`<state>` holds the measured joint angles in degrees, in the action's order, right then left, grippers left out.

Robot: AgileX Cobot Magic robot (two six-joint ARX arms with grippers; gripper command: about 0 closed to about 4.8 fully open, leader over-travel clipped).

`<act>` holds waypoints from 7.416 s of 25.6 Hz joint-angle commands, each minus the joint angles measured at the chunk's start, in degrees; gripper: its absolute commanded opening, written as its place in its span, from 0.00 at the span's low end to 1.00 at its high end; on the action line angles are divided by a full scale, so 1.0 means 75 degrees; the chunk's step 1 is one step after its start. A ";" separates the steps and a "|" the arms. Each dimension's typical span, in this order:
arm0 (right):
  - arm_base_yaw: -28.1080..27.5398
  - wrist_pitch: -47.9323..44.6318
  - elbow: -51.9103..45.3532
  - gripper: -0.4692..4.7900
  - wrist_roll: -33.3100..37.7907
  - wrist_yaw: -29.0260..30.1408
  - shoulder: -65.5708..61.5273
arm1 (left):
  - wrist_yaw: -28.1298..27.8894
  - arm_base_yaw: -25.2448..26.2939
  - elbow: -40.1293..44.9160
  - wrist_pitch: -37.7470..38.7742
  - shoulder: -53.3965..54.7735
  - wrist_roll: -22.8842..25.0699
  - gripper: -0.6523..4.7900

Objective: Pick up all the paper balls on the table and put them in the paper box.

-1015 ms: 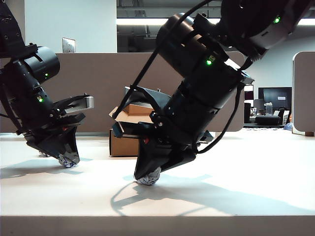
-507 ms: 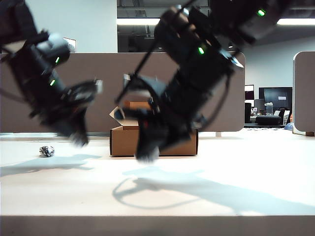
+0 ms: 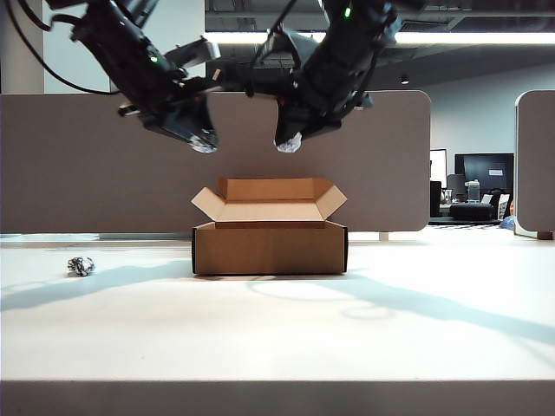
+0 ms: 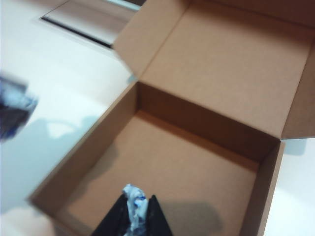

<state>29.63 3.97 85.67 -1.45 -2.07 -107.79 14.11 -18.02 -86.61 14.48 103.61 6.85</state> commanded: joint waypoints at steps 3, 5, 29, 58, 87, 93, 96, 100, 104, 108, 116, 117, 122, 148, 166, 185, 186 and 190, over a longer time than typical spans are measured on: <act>-0.0265 0.0125 0.1005 0.19 -0.0020 0.0096 -0.0918 | 0.0128 -0.0050 -0.0146 -0.0685 0.0522 -0.0402 0.36; -0.0382 0.0099 0.1271 0.43 -0.0023 0.0096 -0.1335 | 0.0242 -0.0050 -0.0149 -0.0982 0.0851 -0.0478 0.51; -0.0682 0.1868 0.1274 0.74 -0.0038 -0.0597 0.0085 | -0.0965 0.2066 -0.0143 0.1195 0.0819 -0.0268 0.58; -0.0679 0.2535 0.1274 0.74 -0.0041 -0.0586 0.0131 | -0.1842 0.1909 -0.0143 0.2396 0.1597 -0.0367 0.74; -0.0679 0.2774 0.1274 0.74 -0.0070 -0.0592 0.0131 | -0.1853 0.1955 -0.0146 0.1821 0.1848 -0.0373 0.30; -0.0685 0.2748 0.1274 0.73 -0.0251 -0.0603 0.0131 | -0.0793 0.1903 -0.0300 0.1909 0.1798 -0.0915 0.30; -0.0737 0.2757 0.1274 0.73 -0.0254 -0.0627 0.0131 | -0.0300 0.1670 -0.0956 0.2264 0.1798 -0.0979 0.30; -0.0764 0.2836 0.1274 0.73 -0.0256 -0.0627 0.0131 | 0.0099 0.1125 -0.2378 0.2672 0.1798 -0.1105 0.30; -0.0839 0.2900 0.1274 0.73 -0.0271 -0.0627 0.0131 | 0.0551 0.0469 -0.2911 0.2296 0.1801 -0.1376 0.30; -0.0997 0.3040 0.1274 0.73 -0.0268 -0.0790 0.0131 | 0.0557 -0.0076 -0.2903 0.2165 0.1874 -0.1373 0.46; -0.1253 0.3325 0.1274 0.72 -0.0207 -0.0766 0.0254 | 0.0787 -0.0309 -0.2908 0.2261 0.1883 -0.1154 0.46; -0.1253 0.3459 0.1274 0.68 -0.0207 -0.0769 0.0414 | 0.0813 -0.0289 -0.2906 0.2439 0.1743 -0.0930 0.40; -0.1326 0.4071 0.1274 0.35 -0.0198 -0.0766 0.1376 | 0.0810 -0.0271 -0.2906 0.3462 0.0842 -0.0831 0.32; -0.1241 0.6927 -0.2244 0.17 0.0274 0.0216 1.0209 | -0.1291 -0.1722 0.0198 0.8163 -0.8239 -0.1682 0.11; -0.1253 0.2946 -0.6129 0.16 0.0297 0.0233 1.2776 | -0.2541 -0.1722 0.6242 0.1626 -1.0891 -0.1052 0.11; -0.1253 0.1428 -0.9119 0.17 0.0216 0.0289 1.2797 | -0.3401 -0.1719 0.9640 -0.0731 -1.1430 -0.1137 0.11; -0.1250 0.1434 -0.9119 0.17 0.0119 0.0303 1.2797 | -0.3083 -0.1719 0.9731 -0.1026 -1.1456 -0.0944 0.11; -0.1250 0.1445 -0.9119 0.16 -0.0122 0.0414 1.2846 | -0.2530 -0.1719 1.0095 -0.1626 -1.1820 -0.0769 0.11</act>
<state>20.23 16.01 16.95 -1.28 0.34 -11.70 -5.58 -30.92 -11.18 4.03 15.77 0.60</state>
